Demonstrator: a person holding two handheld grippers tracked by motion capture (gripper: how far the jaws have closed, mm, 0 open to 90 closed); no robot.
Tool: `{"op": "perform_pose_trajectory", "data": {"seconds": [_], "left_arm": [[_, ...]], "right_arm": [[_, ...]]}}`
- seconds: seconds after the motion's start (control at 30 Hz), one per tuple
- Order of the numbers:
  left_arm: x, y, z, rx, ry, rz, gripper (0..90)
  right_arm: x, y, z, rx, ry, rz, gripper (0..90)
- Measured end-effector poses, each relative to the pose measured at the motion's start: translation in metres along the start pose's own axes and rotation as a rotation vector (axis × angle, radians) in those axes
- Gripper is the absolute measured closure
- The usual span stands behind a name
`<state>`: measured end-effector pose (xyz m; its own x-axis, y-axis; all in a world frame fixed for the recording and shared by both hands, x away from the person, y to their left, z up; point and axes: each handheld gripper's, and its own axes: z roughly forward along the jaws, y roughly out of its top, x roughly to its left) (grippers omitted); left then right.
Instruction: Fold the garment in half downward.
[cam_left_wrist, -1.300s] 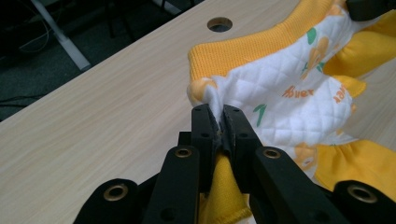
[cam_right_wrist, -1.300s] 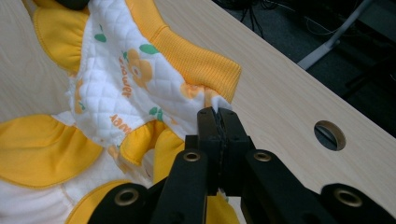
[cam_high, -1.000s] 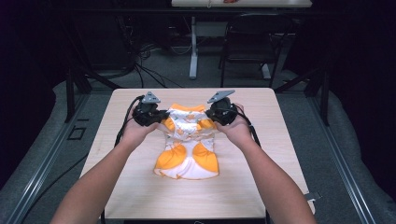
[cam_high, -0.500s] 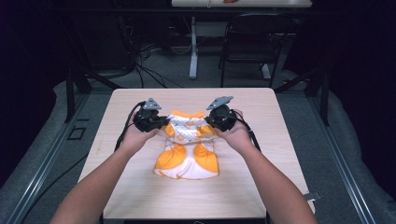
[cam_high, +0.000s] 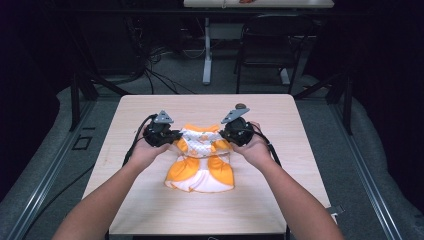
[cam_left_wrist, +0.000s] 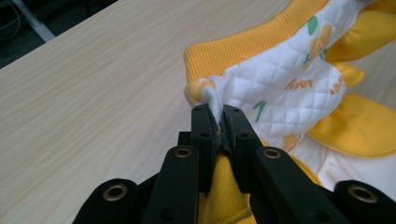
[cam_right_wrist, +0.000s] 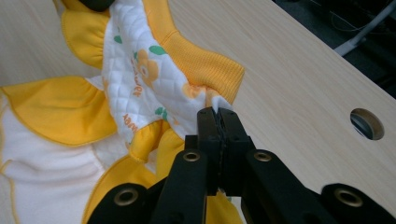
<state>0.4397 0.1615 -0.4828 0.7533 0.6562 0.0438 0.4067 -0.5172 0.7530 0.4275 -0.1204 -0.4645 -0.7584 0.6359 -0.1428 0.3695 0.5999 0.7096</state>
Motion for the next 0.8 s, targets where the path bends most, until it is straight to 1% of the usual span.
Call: {"op": "perform_pose_trajectory", "data": {"seconds": [0.13,0.17,0.2,0.3,0.33,0.37,0.4,0.43,0.47,0.5,0.53,0.57,0.67,0.73,0.77,0.8], "left_arm": [[-0.002,-0.003,-0.001,0.006,-0.017,-0.002,83.9],[-0.005,-0.007,0.0,0.01,-0.022,-0.002,83.8],[-0.005,-0.007,0.0,0.01,-0.022,-0.002,83.8],[-0.009,-0.014,0.003,0.021,-0.032,0.004,83.8],[-0.009,-0.014,0.003,0.021,-0.032,0.004,83.8],[-0.011,-0.017,0.004,0.024,-0.03,0.003,83.8],[-0.011,-0.017,0.004,0.024,-0.03,0.003,83.8],[-0.011,-0.019,0.005,0.025,-0.034,0.001,83.8],[-0.011,-0.02,0.005,0.031,-0.037,0.004,83.8],[-0.012,-0.022,0.005,0.032,-0.034,0.009,83.8],[-0.012,-0.022,0.005,0.032,-0.034,0.009,83.8],[-0.013,-0.022,0.005,0.031,-0.035,0.01,83.8],[-0.014,-0.025,0.005,0.038,-0.036,0.015,83.7],[-0.015,-0.028,0.005,0.038,-0.047,0.013,83.7],[-0.017,-0.032,0.006,0.036,-0.053,0.013,83.6],[-0.017,-0.032,0.006,0.036,-0.053,0.013,83.6]], "right_arm": [[0.004,-0.005,-0.001,0.003,0.009,0.001,88.6],[0.006,-0.008,0.0,0.008,0.013,-0.003,88.6],[0.006,-0.008,0.0,0.008,0.013,-0.003,88.6],[0.01,-0.011,0.001,0.025,0.015,-0.012,88.6],[0.011,-0.011,0.0,0.033,0.018,-0.016,88.6],[0.012,-0.012,0.0,0.03,0.023,-0.016,88.6],[0.012,-0.012,0.0,0.03,0.023,-0.016,88.6],[0.015,-0.015,0.0,0.025,0.033,-0.005,88.6],[0.015,-0.015,0.0,0.025,0.033,-0.005,88.6],[0.018,-0.018,0.001,0.035,0.038,-0.011,88.6],[0.018,-0.018,0.001,0.035,0.038,-0.011,88.6],[0.021,-0.02,0.002,0.05,0.036,-0.023,88.6],[0.023,-0.022,0.003,0.045,0.045,-0.019,88.6],[0.024,-0.025,0.004,0.042,0.054,-0.005,88.6],[0.027,-0.03,0.005,0.053,0.061,-0.014,88.5],[0.027,-0.03,0.005,0.053,0.061,-0.014,88.5]]}}
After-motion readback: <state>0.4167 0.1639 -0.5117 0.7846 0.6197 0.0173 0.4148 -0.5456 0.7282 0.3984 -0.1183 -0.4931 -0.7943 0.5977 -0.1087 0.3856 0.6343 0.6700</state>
